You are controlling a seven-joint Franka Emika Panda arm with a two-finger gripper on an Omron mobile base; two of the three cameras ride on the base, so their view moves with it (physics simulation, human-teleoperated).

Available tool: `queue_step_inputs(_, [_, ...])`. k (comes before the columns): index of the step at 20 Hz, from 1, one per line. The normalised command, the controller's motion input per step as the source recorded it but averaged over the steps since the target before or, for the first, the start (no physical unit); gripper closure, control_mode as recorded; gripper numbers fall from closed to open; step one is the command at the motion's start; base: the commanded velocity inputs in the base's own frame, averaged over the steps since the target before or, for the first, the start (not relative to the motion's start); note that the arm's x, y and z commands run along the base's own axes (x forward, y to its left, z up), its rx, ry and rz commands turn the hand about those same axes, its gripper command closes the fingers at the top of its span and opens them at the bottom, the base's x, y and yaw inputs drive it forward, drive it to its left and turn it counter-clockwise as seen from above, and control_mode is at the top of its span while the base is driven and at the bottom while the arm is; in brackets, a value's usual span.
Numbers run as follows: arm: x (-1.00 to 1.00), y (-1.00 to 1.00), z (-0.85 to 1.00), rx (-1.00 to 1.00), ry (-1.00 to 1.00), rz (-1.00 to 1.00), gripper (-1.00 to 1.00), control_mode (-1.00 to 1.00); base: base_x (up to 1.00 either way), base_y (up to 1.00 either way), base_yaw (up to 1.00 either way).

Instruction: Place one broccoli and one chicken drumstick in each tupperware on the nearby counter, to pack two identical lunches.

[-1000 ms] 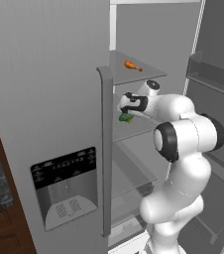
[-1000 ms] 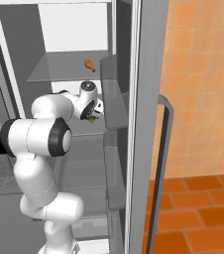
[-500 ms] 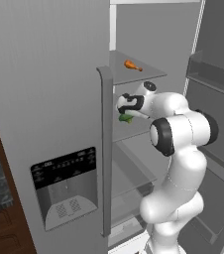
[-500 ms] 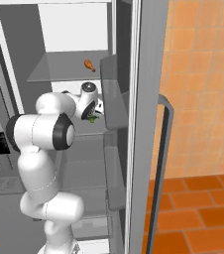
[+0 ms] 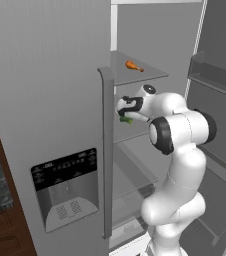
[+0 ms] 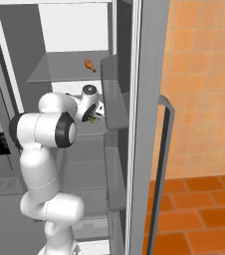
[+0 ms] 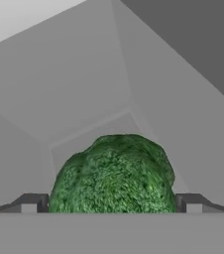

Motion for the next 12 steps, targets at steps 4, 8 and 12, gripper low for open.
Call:
queue_step_inputs(4, [0.21,0.0,-0.12,0.0,0.03,-0.03,-1.0,-1.0,0.0,0.0,0.0])
queue_step_inputs(8, [0.08,0.0,-0.09,0.0,0.07,-0.01,-1.0,-1.0,0.0,0.0,0.0])
queue_step_inputs(12, [-0.18,0.0,-0.21,0.0,0.06,0.0,-1.0,-1.0,0.0,0.0,0.0])
